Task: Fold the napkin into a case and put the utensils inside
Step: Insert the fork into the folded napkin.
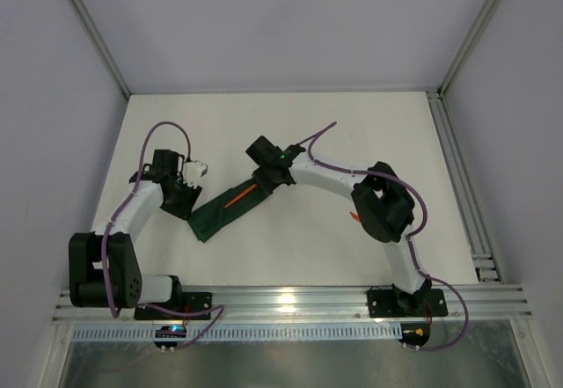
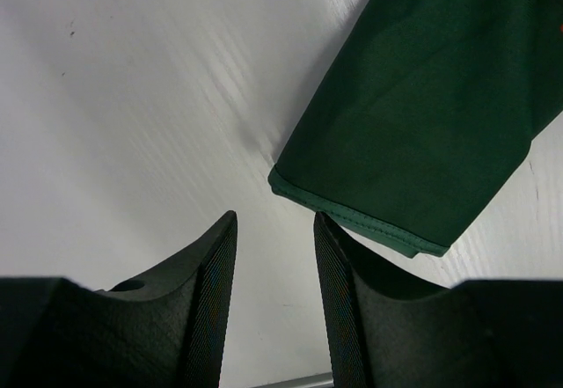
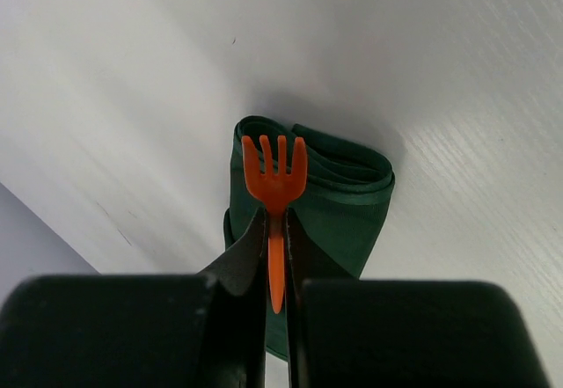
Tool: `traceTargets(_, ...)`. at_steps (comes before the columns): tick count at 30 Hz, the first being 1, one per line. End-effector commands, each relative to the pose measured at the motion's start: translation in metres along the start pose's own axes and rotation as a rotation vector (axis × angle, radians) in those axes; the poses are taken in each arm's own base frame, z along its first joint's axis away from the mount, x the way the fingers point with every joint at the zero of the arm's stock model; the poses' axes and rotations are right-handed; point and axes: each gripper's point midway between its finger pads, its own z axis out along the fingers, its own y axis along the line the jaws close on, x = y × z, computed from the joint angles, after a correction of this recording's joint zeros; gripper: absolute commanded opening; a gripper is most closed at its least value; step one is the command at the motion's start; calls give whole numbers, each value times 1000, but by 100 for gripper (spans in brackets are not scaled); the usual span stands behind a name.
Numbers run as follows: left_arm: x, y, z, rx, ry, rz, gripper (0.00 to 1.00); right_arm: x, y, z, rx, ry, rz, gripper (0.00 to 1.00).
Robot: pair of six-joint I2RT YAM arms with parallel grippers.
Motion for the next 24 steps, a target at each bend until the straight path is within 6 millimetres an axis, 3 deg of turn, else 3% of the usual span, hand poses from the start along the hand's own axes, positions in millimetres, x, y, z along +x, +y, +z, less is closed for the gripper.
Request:
traceTargets(1, -13, 1, 7, 19, -53, 17, 43, -14, 9, -2, -9, -55, 37, 4)
traceTargets(4, -13, -8, 12, 75, -54, 18, 43, -15, 11, 2, -13, -60, 35, 4)
traceTargets(14, -4, -12, 22, 94, -20, 19, 36, -9, 2, 25, 49, -55, 17, 4)
traceTargets(19, -1, -22, 24, 149, -15, 31, 30, 0, 18, 22, 21, -42, 1, 4)
traceTargets(24, -3, -23, 24, 160, -22, 34, 25, 9, 21, 16, 6, -34, -7, 4)
